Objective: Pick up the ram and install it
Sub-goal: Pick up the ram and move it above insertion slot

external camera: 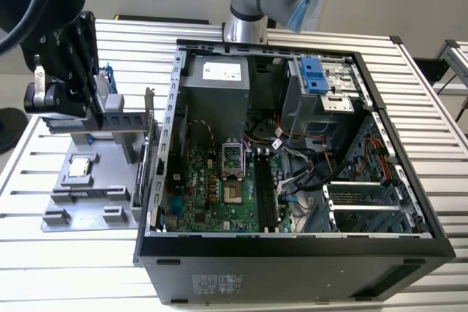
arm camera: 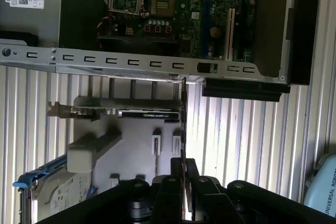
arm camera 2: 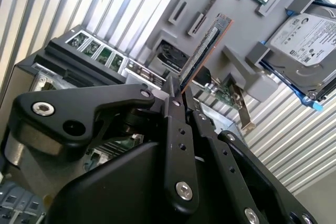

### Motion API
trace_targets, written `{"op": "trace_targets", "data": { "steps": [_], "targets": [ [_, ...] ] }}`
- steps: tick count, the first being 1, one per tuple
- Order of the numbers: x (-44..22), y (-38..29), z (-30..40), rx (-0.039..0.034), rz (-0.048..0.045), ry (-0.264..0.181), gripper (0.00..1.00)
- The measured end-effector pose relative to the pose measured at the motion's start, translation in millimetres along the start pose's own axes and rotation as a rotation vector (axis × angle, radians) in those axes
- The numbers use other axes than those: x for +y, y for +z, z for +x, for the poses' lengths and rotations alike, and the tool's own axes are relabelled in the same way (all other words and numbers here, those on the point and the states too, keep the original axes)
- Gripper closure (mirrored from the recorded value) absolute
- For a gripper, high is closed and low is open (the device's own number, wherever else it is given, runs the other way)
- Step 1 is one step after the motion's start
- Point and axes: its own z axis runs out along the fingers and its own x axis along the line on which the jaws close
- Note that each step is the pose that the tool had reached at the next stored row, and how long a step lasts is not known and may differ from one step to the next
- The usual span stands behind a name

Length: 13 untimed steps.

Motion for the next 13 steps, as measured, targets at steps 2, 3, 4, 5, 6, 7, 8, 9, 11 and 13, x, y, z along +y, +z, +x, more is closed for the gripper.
{"op": "trace_targets", "data": {
  "steps": [2,3,4,5,6,7,8,9,11,13],
  "targets": [
    [2.9,0.1,-0.1,0.0000,0.0000,0.000,1.00],
    [4.4,0.1,-0.2,0.0000,0.0000,0.000,1.00],
    [5.9,0.1,-0.3,0.0000,0.0000,0.000,1.00],
    [8.8,0.2,-0.4,0.0000,0.0000,0.000,1.00],
    [10.3,0.2,-0.5,0.0000,0.0000,0.000,1.00],
    [11.8,0.3,-0.5,0.0000,0.0000,0.000,1.00],
    [13.1,0.2,-0.6,0.0000,0.0001,0.000,1.00],
    [14.5,0.3,-0.6,0.0000,0.0000,0.000,1.00],
    [17.2,0.4,-0.8,0.0000,0.0000,0.000,1.00],
    [19.8,0.5,-0.9,0.0001,-0.0001,0.000,1.00]
  ]
}}
